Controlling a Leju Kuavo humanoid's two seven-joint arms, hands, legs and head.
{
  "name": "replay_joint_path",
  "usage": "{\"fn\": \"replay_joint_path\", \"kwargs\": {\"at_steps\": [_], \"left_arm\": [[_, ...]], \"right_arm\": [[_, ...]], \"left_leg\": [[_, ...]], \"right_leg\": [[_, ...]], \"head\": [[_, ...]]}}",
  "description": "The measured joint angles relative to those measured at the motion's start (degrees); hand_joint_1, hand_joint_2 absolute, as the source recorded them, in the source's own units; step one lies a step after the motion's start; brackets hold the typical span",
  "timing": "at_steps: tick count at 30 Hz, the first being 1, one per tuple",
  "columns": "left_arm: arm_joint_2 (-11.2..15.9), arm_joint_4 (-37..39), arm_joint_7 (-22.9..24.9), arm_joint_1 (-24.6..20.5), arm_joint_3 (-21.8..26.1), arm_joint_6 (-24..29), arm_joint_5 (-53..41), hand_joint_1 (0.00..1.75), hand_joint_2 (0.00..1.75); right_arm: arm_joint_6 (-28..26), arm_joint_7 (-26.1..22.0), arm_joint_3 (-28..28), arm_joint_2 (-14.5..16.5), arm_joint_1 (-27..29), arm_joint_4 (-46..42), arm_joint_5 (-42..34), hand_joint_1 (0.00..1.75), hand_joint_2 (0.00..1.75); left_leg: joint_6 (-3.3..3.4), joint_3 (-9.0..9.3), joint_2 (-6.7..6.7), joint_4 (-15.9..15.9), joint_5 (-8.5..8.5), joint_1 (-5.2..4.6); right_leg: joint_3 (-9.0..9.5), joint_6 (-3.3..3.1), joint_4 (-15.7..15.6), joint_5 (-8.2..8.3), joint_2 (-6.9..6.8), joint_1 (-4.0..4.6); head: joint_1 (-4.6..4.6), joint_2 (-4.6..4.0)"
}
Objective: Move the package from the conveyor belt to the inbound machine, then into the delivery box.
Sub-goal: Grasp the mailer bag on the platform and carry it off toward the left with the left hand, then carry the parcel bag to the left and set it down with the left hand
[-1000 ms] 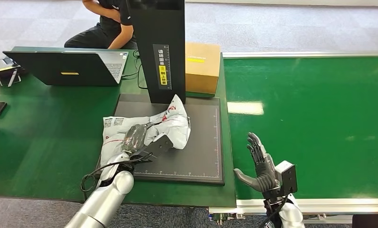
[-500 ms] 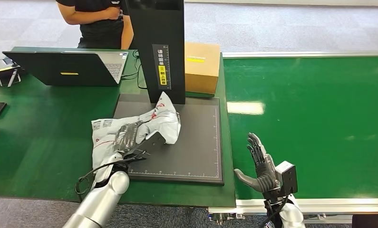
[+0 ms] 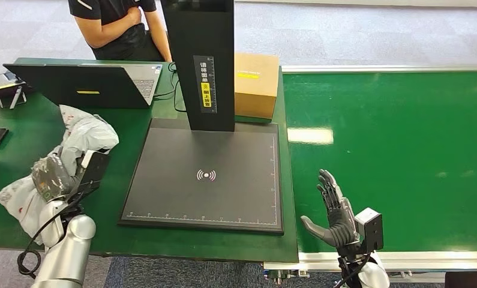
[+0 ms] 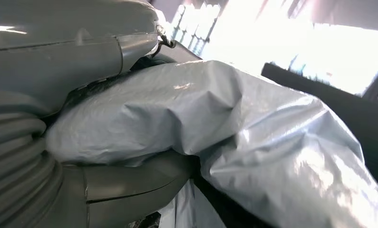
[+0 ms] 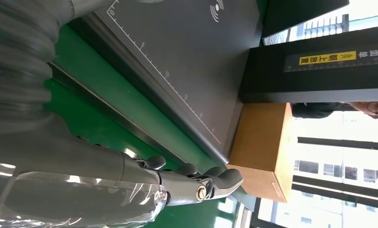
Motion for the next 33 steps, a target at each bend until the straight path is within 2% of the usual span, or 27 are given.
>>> {"fn": "replay_joint_path", "kwargs": {"at_steps": [4, 5, 8, 9, 16, 23, 26, 29, 31, 33], "left_arm": [[-0.43, -2.08, 0.71, 0.46, 2.39, 0.81, -1.87, 1.75, 1.75], [-0.63, -2.39, 1.18, 0.5, 2.83, 0.82, -2.34, 1.6, 1.75], [-1.11, -3.06, 2.03, 0.54, 3.99, 0.96, -3.3, 0.29, 1.75], [-1.22, -3.26, 1.91, 0.54, 4.3, 1.18, -3.4, 0.0, 1.75], [-2.54, -3.84, -0.02, 0.52, 4.97, 3.62, -4.26, 0.0, 1.75], [-3.52, -3.26, -0.9, 0.49, 4.0, 3.3, -4.04, 0.0, 1.75], [-4.24, -3.21, -4.51, 0.67, 3.46, 4.79, 0.6, 0.0, 1.75], [-5.42, -4.33, -11.18, 1.5, 2.79, 6.73, 6.68, 0.0, 1.75], [-6.28, -5.97, -16.01, 2.46, 1.63, 5.73, 13.97, 0.0, 1.75], [-7.07, -7.74, -18.71, 3.56, -0.23, 3.53, 19.85, 0.0, 1.75]], "right_arm": [[0.0, 0.01, -0.01, 0.28, 0.31, -0.71, -0.05, 0.0, 1.75], [0.0, 0.03, -0.02, 0.36, 0.42, -0.92, -0.08, 0.0, 1.75], [0.0, 0.17, -0.17, 0.66, 0.75, -1.54, -0.11, 0.0, 1.75], [0.01, 0.27, -0.25, 0.75, 0.84, -1.72, -0.12, 0.0, 1.75], [0.17, 0.85, -0.52, 1.16, 1.03, -2.28, -0.11, 0.0, 1.75], [0.36, 0.92, -0.53, 1.19, 0.88, -2.33, -0.09, 0.0, 1.75], [0.39, 0.92, -0.53, 1.19, 0.9, -2.53, -0.09, 0.0, 1.75], [0.39, 0.86, -0.53, 1.19, 0.92, -2.73, -0.29, 0.0, 1.75], [0.37, 0.7, -0.53, 1.17, 0.93, -2.86, -0.65, 0.0, 1.75], [0.37, 0.5, -0.53, 1.16, 0.93, -3.15, -0.93, 0.0, 1.75]], "left_leg": [[0.01, -0.03, -0.01, 0.01, -0.01, -0.02], [0.01, -0.03, 0.0, 0.02, -0.01, -0.02], [0.01, -0.03, 0.01, 0.03, -0.01, -0.02], [0.01, -0.03, 0.01, 0.03, -0.01, -0.02], [0.0, -0.02, 0.01, 0.03, -0.01, -0.02], [0.0, -0.02, 0.01, 0.03, -0.01, -0.02], [0.0, -0.02, 0.01, 0.03, -0.01, -0.02], [0.01, -0.02, 0.01, 0.03, -0.01, -0.02], [0.01, -0.02, 0.01, 0.03, -0.01, -0.02], [0.02, -0.03, 0.01, 0.03, -0.02, -0.02]], "right_leg": [[0.0, 0.0, -0.02, 0.0, 0.0, -0.02], [0.0, 0.0, -0.03, 0.0, 0.0, -0.02], [-0.01, 0.01, -0.03, 0.01, 0.01, -0.02], [-0.02, 0.01, -0.03, 0.01, 0.01, -0.02], [-0.02, 0.01, -0.03, 0.01, 0.01, -0.01], [-0.02, 0.01, -0.03, 0.01, 0.01, -0.01], [-0.02, 0.0, -0.03, 0.01, 0.01, -0.02], [-0.02, 0.01, -0.03, 0.01, 0.01, -0.02], [-0.02, 0.01, -0.03, 0.01, 0.01, -0.02], [-0.02, 0.01, -0.03, 0.01, 0.0, -0.02]], "head": [[0.02, 0.0], [0.02, 0.0], [0.0, 0.0], [0.0, 0.0], [0.01, 0.0], [0.01, 0.0], [0.0, 0.0], [0.0, 0.0], [0.01, 0.0], [0.01, 0.0]]}}
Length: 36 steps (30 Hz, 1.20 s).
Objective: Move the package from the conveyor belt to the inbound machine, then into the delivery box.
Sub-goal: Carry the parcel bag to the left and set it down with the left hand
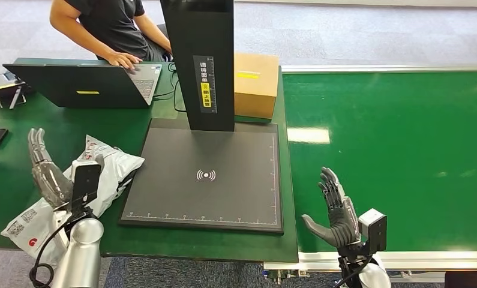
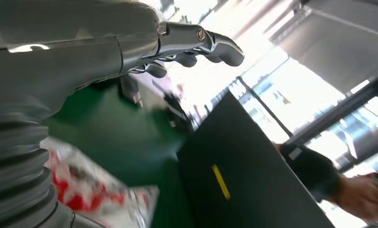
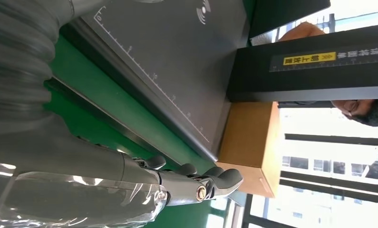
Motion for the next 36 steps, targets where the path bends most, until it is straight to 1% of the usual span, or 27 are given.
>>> {"fn": "replay_joint_path", "kwargs": {"at_steps": [2, 5, 7, 12, 18, 20, 21, 23, 25, 27, 29, 32, 36], "left_arm": [[-0.59, -1.41, -1.32, 0.91, -1.86, -3.33, 3.97, 0.0, 1.75], [-1.02, -3.05, -3.17, 2.2, -4.74, -11.04, 10.77, 0.0, 1.75], [-1.24, -3.79, -3.73, 3.04, -6.55, -13.47, 12.74, 0.0, 1.75], [-1.49, -4.7, -4.0, 3.85, -8.46, -14.11, 13.58, 0.0, 1.75], [-1.49, -5.08, -4.07, 4.13, -9.1, -14.16, 13.61, 0.0, 1.75], [-1.49, -5.13, -4.21, 4.23, -9.3, -15.49, 14.45, 0.0, 1.75], [-1.49, -5.15, -4.43, 4.31, -9.55, -17.46, 15.71, 0.0, 1.75], [-1.48, -5.16, -5.58, 4.7, -10.57, -23.81, 19.89, 0.0, 1.75], [-1.48, -5.12, -7.16, 5.36, -12.33, -30.63, 24.41, 0.0, 1.75], [-1.49, -4.9, -8.22, 6.0, -14.57, -35.81, 27.84, 0.0, 1.75], [-1.49, -4.4, -8.67, 6.43, -16.74, -38.79, 30.22, 0.0, 1.75], [-1.49, -3.35, -8.7, 6.91, -19.35, -40.98, 32.53, 0.0, 1.75], [-1.45, -2.35, -8.13, 7.5, -21.56, -43.84, 34.72, 0.0, 1.75]], "right_arm": [[0.02, -0.33, 0.01, 0.01, 0.0, -0.32, -0.15, 0.0, 1.75], [0.16, -1.11, 0.05, 0.0, -0.02, -0.68, -0.27, 0.0, 1.75], [0.26, -1.42, 0.08, 0.0, -0.04, -0.82, -0.29, 0.0, 1.75], [0.27, -1.56, 0.13, 0.0, -0.06, -0.91, -0.29, 0.0, 1.75], [0.27, -1.56, 0.13, 0.0, -0.06, -0.98, -0.3, 0.0, 1.75], [0.24, -1.84, 0.14, 0.0, -0.07, -0.99, -0.29, 0.0, 1.75], [0.19, -2.26, 0.15, 0.0, -0.09, -0.99, -0.29, 0.0, 1.75], [-0.25, -3.6, 0.19, 0.0, -0.29, -0.99, -0.16, 0.0, 1.75], [-0.89, -4.84, 0.26, 0.0, -0.73, -0.99, 0.03, 0.0, 1.75], [-1.18, -5.56, 0.36, 0.0, -1.2, -0.99, 0.11, 0.0, 1.75], [-1.13, -6.14, 0.55, 0.0, -1.39, -1.02, 0.15, 0.0, 1.75], [-0.41, -7.22, 0.84, 0.0, -1.22, -1.55, -0.17, 0.0, 1.75], [2.43, -8.56, 0.96, 0.0, -1.08, -2.33, -1.84, 0.0, 1.75]], "left_leg": [[0.0, 0.0, 0.0, 0.0, -0.01, 0.0], [0.0, 0.01, 0.0, 0.0, -0.01, -0.01], [0.0, 0.01, 0.0, 0.0, 0.0, 0.0], [0.0, 0.02, 0.0, -0.01, 0.0, 0.0], [0.0, 0.01, 0.0, -0.01, 0.0, 0.0], [0.0, 0.01, 0.0, -0.01, 0.0, 0.0], [0.0, 0.01, -0.01, -0.01, 0.0, 0.0], [0.0, 0.01, -0.01, -0.01, 0.0, -0.01], [0.0, 0.01, -0.01, -0.01, -0.01, -0.01], [0.01, 0.01, 0.0, -0.01, -0.01, -0.03], [0.01, 0.01, 0.0, 0.0, -0.01, -0.04], [0.01, 0.01, 0.0, -0.01, -0.02, -0.04], [0.0, 0.01, 0.0, -0.02, -0.02, -0.03]], "right_leg": [[0.0, 0.0, 0.0, 0.0, 0.0, 0.0], [0.01, 0.0, 0.0, 0.0, 0.0, 0.0], [0.01, 0.0, 0.0, 0.0, 0.0, 0.0], [0.01, 0.0, 0.0, 0.0, 0.0, 0.01], [0.01, 0.0, 0.0, 0.0, 0.0, 0.01], [0.01, 0.0, 0.0, 0.0, 0.0, 0.0], [0.01, 0.0, 0.0, 0.0, 0.0, 0.0], [0.02, 0.0, 0.0, 0.0, -0.01, -0.01], [0.01, 0.0, 0.0, 0.0, 0.0, -0.01], [0.01, 0.0, 0.0, 0.0, 0.0, -0.02], [0.01, 0.0, -0.01, 0.0, 0.0, -0.03], [0.0, 0.0, -0.01, 0.0, 0.0, -0.02], [-0.01, 0.0, -0.01, 0.0, 0.0, -0.01]], "head": [[0.0, 0.0], [0.0, 0.0], [0.0, 0.0], [-0.01, 0.0], [0.0, 0.0], [-0.01, 0.0], [-0.01, 0.0], [-0.01, 0.0], [0.0, 0.0], [0.01, 0.0], [0.0, 0.0], [-0.01, 0.0], [-0.01, 0.0]]}}
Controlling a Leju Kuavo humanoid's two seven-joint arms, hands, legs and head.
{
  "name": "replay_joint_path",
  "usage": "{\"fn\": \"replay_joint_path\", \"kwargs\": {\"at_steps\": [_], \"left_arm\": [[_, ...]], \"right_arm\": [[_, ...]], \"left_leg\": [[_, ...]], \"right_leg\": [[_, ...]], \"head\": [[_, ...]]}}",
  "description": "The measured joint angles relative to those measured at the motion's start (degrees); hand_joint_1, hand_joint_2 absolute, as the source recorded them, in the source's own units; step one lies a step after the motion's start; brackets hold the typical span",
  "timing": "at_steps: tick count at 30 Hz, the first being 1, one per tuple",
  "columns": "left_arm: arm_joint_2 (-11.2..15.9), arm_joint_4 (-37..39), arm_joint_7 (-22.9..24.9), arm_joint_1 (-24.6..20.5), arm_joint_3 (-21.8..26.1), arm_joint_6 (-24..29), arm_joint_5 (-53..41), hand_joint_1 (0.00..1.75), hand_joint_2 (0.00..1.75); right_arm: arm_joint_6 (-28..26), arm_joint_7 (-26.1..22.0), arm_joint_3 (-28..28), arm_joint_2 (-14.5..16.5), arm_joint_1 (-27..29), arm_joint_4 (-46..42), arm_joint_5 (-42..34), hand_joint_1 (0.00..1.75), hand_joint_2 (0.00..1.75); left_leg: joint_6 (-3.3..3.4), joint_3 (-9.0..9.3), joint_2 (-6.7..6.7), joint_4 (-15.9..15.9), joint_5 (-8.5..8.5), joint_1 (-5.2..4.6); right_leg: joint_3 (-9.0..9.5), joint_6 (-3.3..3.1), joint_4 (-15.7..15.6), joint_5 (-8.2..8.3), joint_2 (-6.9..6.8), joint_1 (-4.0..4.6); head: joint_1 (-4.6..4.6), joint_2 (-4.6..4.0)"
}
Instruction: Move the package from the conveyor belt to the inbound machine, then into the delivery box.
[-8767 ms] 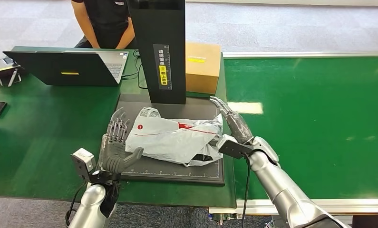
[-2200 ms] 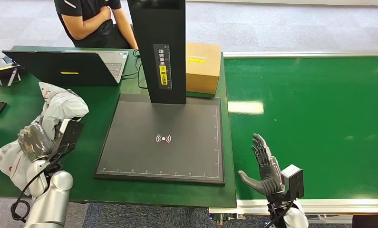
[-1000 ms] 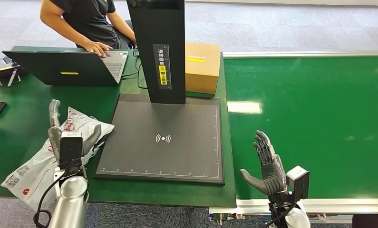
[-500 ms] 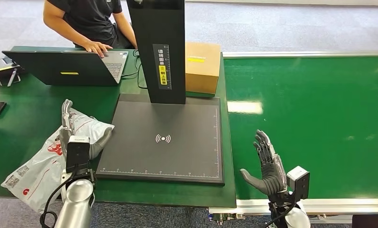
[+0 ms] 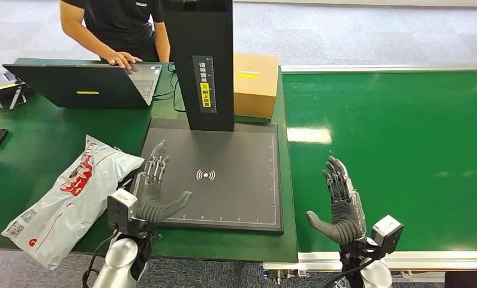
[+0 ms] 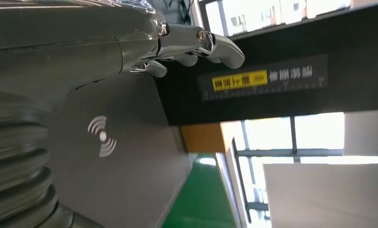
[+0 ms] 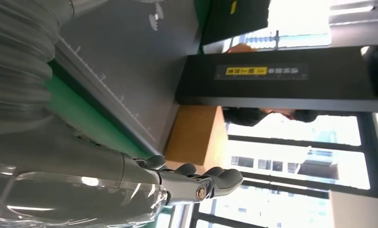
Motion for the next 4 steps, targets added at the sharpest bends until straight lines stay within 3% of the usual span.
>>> {"fn": "replay_joint_path", "kwargs": {"at_steps": [4], "left_arm": [[0.01, 0.64, 0.02, 0.56, -0.32, -3.3, 3.8, 0.0, 1.75]], "right_arm": [[2.09, -0.78, 0.32, 0.0, 0.0, -0.11, -0.3, 0.0, 1.75]], "left_leg": [[0.0, 0.0, 0.0, -0.01, 0.0, 0.0]], "right_leg": [[0.0, 0.0, 0.0, 0.0, 0.01, 0.0]], "head": [[0.0, 0.0]]}}
